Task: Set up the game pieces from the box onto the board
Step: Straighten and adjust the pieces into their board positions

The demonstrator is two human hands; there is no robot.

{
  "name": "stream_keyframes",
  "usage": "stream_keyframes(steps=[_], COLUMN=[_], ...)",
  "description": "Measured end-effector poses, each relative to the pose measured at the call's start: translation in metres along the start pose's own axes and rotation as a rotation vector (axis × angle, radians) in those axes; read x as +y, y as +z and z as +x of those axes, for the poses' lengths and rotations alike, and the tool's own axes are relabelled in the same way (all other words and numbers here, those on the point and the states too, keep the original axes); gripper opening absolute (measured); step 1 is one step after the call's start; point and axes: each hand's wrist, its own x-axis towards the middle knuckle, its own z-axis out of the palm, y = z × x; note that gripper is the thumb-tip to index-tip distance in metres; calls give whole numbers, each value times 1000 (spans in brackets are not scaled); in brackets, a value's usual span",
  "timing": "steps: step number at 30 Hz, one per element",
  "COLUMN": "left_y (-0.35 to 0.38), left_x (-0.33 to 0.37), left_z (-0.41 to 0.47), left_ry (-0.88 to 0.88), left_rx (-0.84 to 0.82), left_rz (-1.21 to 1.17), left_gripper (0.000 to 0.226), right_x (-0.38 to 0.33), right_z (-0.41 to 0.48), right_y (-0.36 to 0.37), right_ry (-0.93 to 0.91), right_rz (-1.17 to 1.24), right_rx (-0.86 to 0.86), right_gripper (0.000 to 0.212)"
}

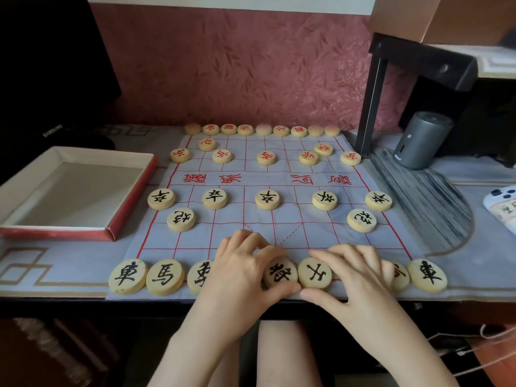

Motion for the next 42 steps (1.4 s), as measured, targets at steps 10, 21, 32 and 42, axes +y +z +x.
stream_keyframes(steps=[10,21,32,42], left_y=[-17,-1,-9,-6], left_x=[-4,-3,-6,-9], left_z=[-3,-4,-7,-9], left_ry=[72,24,48,32], left_rx=[-123,15,-10,-12], left_rz=[-83,25,-28,-65], left_gripper=[51,54,58,51], right_x=[1,4,8,8], right_z=[-4,2,-2,-1], right_y=[-23,-3,-9,-11], right_ry=[-88,-29,-32,-60], right_rz=[238,60,95,136], right_rx=[-158,-7,-18,-82], right_gripper=[45,47,50,54])
